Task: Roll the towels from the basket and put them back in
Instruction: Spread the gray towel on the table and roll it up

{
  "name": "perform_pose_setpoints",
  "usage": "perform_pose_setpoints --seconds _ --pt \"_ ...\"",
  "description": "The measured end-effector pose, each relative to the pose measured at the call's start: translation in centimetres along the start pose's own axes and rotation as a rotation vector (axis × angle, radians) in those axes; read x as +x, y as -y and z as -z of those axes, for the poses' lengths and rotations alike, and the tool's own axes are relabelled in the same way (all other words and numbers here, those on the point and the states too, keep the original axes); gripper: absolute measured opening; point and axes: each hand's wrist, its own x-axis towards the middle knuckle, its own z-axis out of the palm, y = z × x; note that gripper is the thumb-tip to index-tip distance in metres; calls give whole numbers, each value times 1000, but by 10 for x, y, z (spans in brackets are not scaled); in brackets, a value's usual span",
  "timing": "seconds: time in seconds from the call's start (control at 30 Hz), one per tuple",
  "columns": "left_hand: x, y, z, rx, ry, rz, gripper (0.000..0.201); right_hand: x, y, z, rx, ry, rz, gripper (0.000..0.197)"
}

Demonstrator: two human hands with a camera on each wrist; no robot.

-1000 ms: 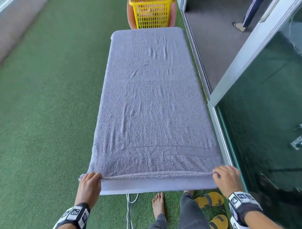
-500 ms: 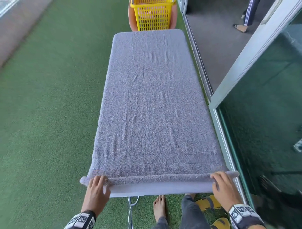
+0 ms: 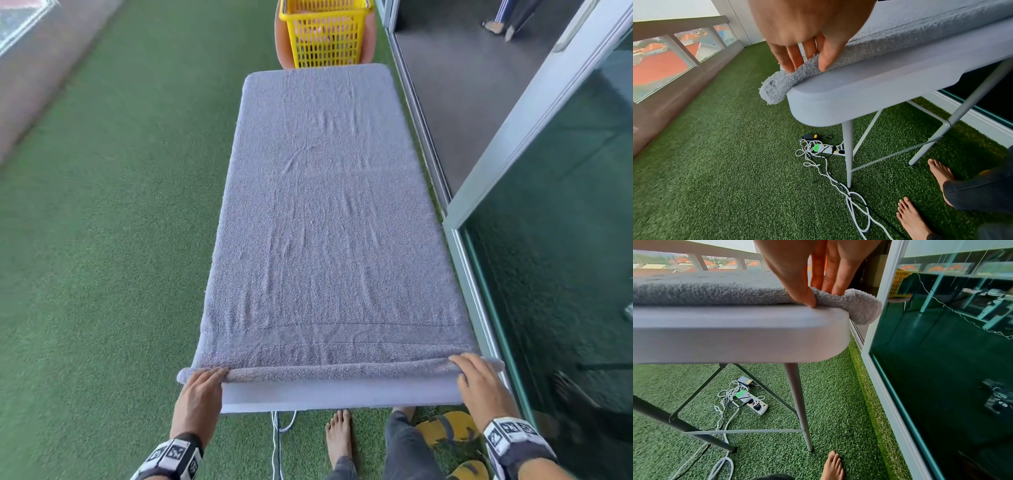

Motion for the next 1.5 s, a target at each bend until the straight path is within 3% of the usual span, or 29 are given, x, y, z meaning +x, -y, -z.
perform_pose_setpoints --seconds 0.07,0.17,0.33,0.5,0.63,0.83,0.97,1.1,1.2,1.3,1.5 --pt "1 -2 1 1 -3 -17 21 5 5 9 -47 32 -9 39" --pt "4 -7 3 -43 42 -19 34 12 8 15 -90 81 -15 31" --pt "4 -6 1 -46 70 -22 39 6 5 15 -51 64 11 26" --pt "4 -10 9 -30 124 -25 25 4 -2 23 -79 105 53 25" --pt "5 -11 15 44 209 3 20 4 -3 27 -175 165 61 12" --pt "15 -9 11 91 184 42 10 12 -1 31 -152 245 -27 17" --pt "22 -15 16 128 173 86 28 20 8 43 -173 216 -31 27" --pt "24 -18 7 -42 245 67 38 18 22 44 -138 305 55 51" --pt "18 -18 0 -51 235 75 46 14 18 34 -141 345 68 45" --pt "12 -14 0 -33 210 28 56 16 12 30 -141 295 46 41" --pt "12 -7 -2 -32 137 -20 49 24 9 32 -54 225 14 34"
